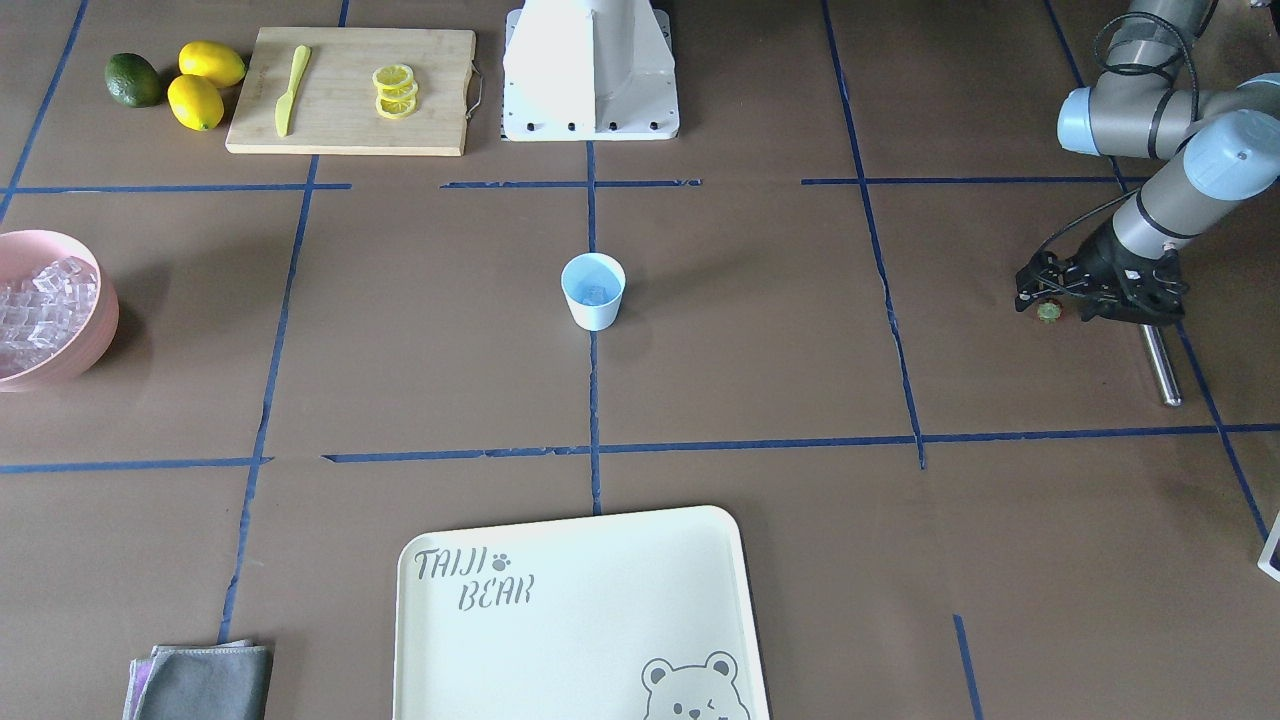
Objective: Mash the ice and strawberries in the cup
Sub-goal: 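Grasp the strawberry with the left gripper and lift it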
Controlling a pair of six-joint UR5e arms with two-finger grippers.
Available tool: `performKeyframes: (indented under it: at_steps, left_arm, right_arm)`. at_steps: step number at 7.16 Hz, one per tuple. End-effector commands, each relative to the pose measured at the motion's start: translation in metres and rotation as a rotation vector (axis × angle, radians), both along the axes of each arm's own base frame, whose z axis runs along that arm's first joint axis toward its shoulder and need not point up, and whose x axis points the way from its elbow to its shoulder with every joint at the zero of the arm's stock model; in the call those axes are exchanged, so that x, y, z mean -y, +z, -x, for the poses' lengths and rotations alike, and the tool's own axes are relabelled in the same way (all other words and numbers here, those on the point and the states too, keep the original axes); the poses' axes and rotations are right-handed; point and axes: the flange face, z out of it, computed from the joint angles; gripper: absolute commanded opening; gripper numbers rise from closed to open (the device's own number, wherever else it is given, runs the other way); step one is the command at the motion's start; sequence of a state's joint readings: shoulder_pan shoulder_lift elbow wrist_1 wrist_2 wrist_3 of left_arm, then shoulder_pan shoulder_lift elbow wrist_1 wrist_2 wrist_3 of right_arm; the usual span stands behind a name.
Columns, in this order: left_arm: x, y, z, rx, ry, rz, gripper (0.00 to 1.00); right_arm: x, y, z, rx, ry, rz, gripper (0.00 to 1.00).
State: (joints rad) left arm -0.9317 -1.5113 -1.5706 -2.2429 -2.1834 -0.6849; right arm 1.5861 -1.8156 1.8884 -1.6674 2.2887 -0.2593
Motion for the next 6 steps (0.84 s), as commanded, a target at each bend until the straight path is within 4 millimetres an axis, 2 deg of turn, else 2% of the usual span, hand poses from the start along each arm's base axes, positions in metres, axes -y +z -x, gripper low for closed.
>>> performKeyframes:
  at_steps: [1,2,3,4,5,6]
  left_arm:
    - [-0.004,-0.002,-0.008,-0.002,-0.006,0.02,0.18]
    - [-0.005,-0.009,-0.007,-0.011,-0.007,0.01,0.08]
    - [-0.011,-0.012,-0.003,-0.013,-0.005,0.008,0.05]
    - [-0.011,-0.033,-0.003,-0.032,-0.008,-0.01,0.03]
    - [-0.009,-0.063,-0.004,-0.025,-0.01,-0.001,0.02]
    - [-0.006,-0.108,-0.009,-0.001,-0.009,0.026,0.02]
  right_arm:
    - [0.0,0.0,0.0,0.0,0.0,0.001,0.99]
    - [0.0,0.0,0.0,0.002,0.0,0.001,0.99]
    - [0.0,0.0,0.0,0.0,0.0,0.001,0.99]
    - [0.0,0.0,0.0,0.002,0.0,0.001,0.99]
    - [0.0,-0.001,0.001,0.014,0.0,0.001,0.99]
    - [0.0,-0.001,0.001,0.015,0.0,0.001,0.99]
